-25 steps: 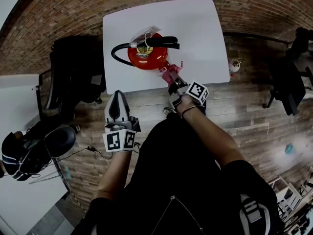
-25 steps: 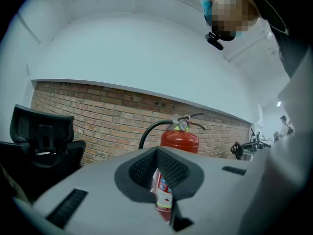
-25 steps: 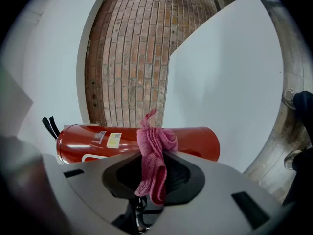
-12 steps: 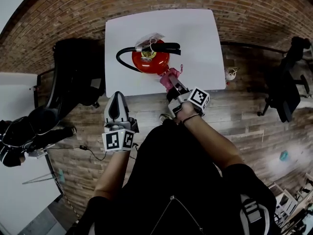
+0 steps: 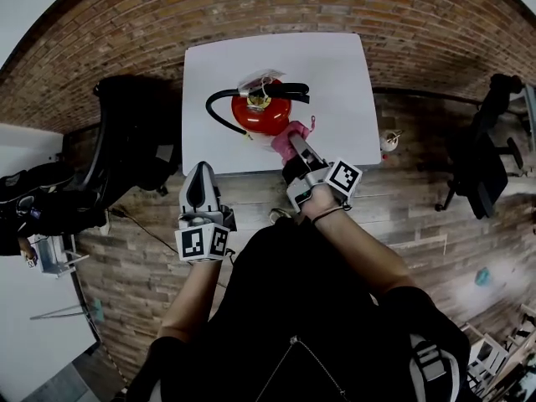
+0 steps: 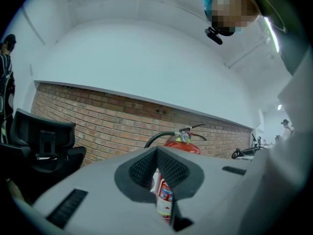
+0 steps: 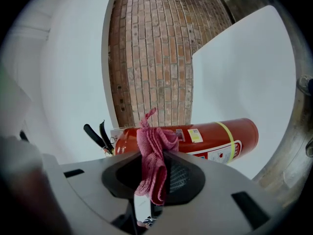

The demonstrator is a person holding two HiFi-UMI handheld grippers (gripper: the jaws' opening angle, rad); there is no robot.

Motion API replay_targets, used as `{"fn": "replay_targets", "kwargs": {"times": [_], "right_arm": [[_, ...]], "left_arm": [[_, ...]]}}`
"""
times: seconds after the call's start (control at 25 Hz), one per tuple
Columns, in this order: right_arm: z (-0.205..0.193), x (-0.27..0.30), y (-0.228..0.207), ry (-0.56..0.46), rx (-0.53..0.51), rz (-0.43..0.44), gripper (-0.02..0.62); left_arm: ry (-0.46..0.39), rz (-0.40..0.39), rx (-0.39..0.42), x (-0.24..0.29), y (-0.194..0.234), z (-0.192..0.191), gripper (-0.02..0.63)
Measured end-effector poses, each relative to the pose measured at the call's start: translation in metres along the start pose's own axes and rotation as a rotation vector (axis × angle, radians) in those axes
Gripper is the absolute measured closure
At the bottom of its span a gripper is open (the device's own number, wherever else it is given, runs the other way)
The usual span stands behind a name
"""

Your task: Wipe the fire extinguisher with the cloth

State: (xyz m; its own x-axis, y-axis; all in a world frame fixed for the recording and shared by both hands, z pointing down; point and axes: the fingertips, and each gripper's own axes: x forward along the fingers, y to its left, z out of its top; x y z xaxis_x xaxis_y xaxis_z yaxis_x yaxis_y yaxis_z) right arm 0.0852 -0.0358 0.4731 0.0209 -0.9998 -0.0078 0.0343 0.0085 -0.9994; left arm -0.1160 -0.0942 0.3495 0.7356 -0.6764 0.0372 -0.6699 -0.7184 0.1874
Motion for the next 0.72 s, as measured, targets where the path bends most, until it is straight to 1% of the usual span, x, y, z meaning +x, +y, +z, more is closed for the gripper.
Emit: {"fn": "replay_targets", "kwargs": {"times": [0.2, 0.44, 0.48, 0.52, 0.6, 0.64, 0.72], "right_arm": [[-0.003, -0.002, 0.035, -0.02, 0.013, 0.075, 0.492], [-0.009, -0.004, 0.077, -0.033, -0.023, 0.15, 0.492], [-0.01, -0.005, 0.085, -0.03, -0.031, 0.173, 0.492], [-0.012, -0.006, 0.095, -0.022, -0.046, 0.208, 0.492], [-0.018, -0.005, 0.119, 0.0, -0.115, 0.277, 0.492], [-0.02, -0.005, 0.129, 0.009, -0.155, 0.297, 0.492], [-0.02, -0.006, 0.138, 0.02, -0.206, 0.307, 0.492]], "left_arm": [[-0.021, -0.004, 0.006, -0.005, 0.0, 0.008, 0.575], [-0.046, -0.007, 0.02, -0.012, 0.001, 0.02, 0.575], [-0.048, -0.007, 0.02, -0.014, 0.0, 0.021, 0.575], [-0.05, -0.008, 0.02, -0.015, -0.001, 0.021, 0.575], [-0.054, -0.011, 0.019, -0.017, -0.002, 0.021, 0.575], [-0.056, -0.012, 0.016, -0.018, -0.003, 0.021, 0.575], [-0.058, -0.012, 0.006, -0.02, -0.006, 0.021, 0.575]]}}
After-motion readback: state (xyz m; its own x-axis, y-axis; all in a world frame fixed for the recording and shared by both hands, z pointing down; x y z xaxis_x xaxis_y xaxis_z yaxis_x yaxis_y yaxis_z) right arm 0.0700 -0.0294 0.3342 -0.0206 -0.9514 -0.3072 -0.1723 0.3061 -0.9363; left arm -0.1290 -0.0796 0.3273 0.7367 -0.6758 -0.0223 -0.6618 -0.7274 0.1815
